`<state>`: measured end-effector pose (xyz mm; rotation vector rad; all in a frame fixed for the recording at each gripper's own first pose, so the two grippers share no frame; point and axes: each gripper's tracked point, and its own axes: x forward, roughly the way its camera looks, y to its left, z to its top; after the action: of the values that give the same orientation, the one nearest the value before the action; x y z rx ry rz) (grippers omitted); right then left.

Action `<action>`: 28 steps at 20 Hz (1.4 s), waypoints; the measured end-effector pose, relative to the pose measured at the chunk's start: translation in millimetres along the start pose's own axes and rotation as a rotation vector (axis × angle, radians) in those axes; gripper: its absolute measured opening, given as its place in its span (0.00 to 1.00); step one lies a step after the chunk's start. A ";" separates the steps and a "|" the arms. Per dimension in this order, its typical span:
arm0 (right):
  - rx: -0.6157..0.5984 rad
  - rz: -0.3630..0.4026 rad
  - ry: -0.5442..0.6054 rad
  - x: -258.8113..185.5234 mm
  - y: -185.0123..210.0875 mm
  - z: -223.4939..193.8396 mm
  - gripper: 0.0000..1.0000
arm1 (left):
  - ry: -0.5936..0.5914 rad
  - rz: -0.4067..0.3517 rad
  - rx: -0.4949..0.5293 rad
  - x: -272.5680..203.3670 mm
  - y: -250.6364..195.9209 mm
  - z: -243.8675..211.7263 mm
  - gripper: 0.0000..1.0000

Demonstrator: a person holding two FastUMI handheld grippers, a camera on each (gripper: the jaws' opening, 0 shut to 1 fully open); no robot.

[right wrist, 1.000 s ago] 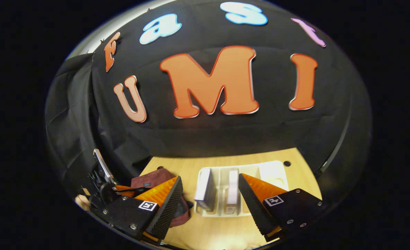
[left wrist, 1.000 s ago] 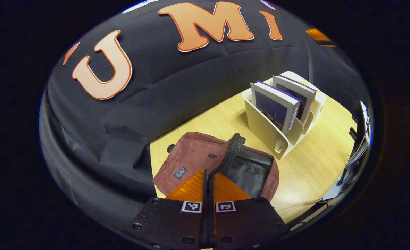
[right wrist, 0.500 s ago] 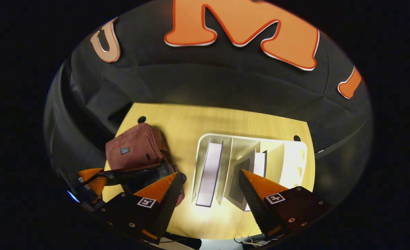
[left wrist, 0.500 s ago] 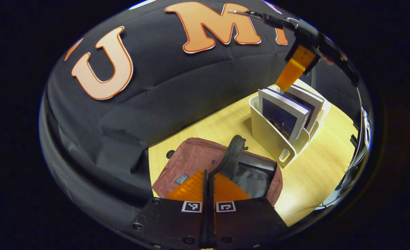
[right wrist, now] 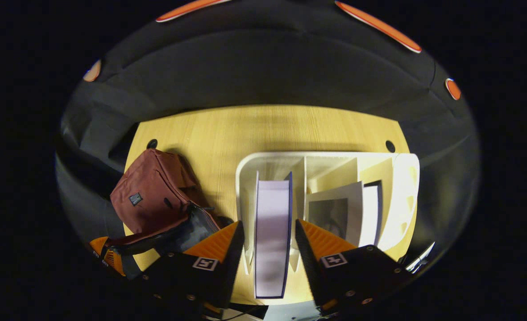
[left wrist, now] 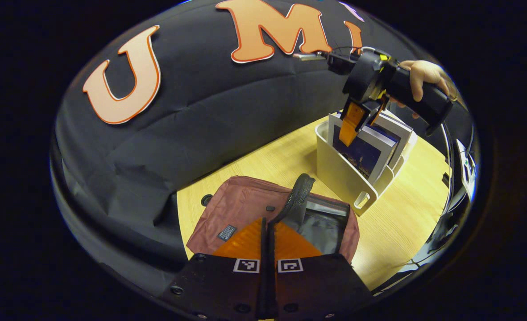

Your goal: Open the schoolbag, grab two books from the bookshelf and put them into the schoolbag.

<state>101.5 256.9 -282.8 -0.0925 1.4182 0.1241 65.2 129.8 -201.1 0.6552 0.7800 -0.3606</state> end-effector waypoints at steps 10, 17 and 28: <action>0.077 0.028 -0.220 -95.2 -13.0 33.3 0.37 | 0.012 -0.013 -0.012 -0.4 -4.2 -3.2 0.01; 0.120 0.179 -0.418 -200.4 -10.8 -1.0 0.37 | 0.012 -0.018 0.010 0.8 -0.7 -3.3 0.01; 0.662 0.626 -0.503 -141.8 12.2 -138.4 0.37 | -0.013 0.001 0.104 -2.1 0.7 20.7 0.01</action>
<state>-56.6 245.5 -163.3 0.8779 0.8839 0.1706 75.1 116.8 -188.3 0.7497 0.7519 -0.4057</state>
